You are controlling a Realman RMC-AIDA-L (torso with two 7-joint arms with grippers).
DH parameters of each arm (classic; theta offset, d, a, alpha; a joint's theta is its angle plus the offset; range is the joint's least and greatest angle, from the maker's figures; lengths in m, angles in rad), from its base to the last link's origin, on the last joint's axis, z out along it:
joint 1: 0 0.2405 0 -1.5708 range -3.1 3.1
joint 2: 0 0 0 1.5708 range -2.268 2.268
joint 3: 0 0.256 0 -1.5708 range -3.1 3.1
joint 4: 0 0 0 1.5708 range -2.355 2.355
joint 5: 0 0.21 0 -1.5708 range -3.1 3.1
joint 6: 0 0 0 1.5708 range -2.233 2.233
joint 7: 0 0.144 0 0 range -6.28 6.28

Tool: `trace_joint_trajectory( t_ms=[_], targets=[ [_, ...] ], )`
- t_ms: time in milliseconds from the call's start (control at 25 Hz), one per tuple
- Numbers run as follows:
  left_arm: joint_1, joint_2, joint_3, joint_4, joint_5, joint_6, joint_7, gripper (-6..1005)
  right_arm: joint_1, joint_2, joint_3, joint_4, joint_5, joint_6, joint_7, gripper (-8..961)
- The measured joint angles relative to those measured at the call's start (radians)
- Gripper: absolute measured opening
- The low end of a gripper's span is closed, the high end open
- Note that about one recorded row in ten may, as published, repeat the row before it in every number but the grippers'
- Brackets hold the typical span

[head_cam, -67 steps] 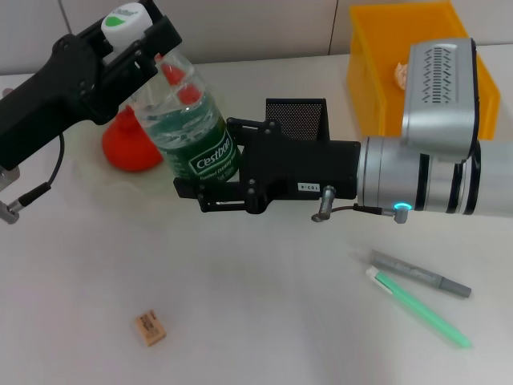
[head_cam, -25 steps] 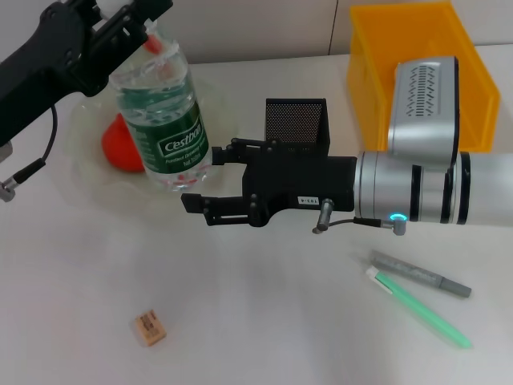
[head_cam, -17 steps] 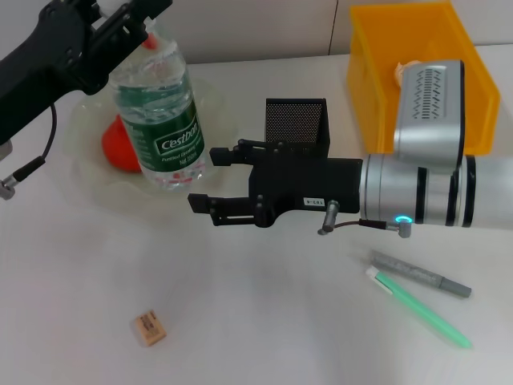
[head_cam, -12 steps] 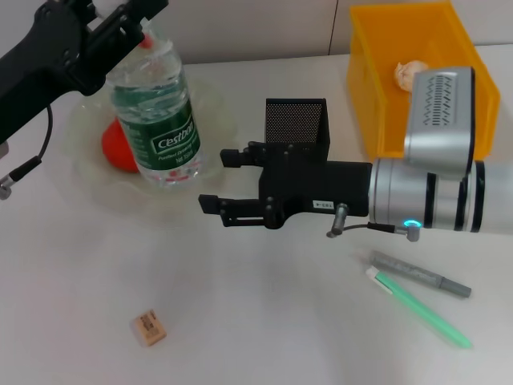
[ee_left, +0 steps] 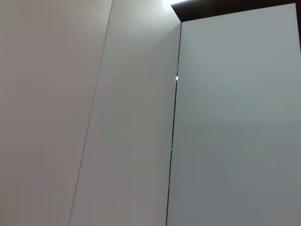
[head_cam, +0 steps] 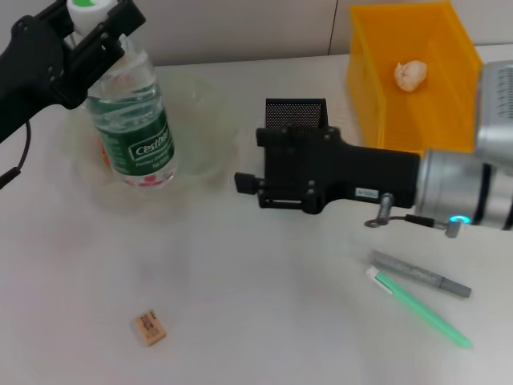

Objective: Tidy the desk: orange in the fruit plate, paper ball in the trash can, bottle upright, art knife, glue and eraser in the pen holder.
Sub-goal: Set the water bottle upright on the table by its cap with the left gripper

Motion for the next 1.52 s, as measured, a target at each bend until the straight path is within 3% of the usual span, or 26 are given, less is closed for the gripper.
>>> trace_joint_trajectory(
  t_ms=[440,1080,1520],
  targets=[
    [0.085,0.001,0.005,0.031,0.014,-0.012,0.049,467,-0.054,-0.004,0.094,-0.039,-0.045,-0.07,0.0,775],
    [0.101,0.0,0.004,-0.076,0.039,-0.077,0.231,471,-0.046,-0.004,0.095,-0.037,-0.051,-0.067,0.0,774],
    [0.132,0.001,0.003,-0.084,0.039,-0.097,0.268,474,-0.044,-0.004,0.095,-0.033,-0.051,-0.061,0.0,774]
  ],
)
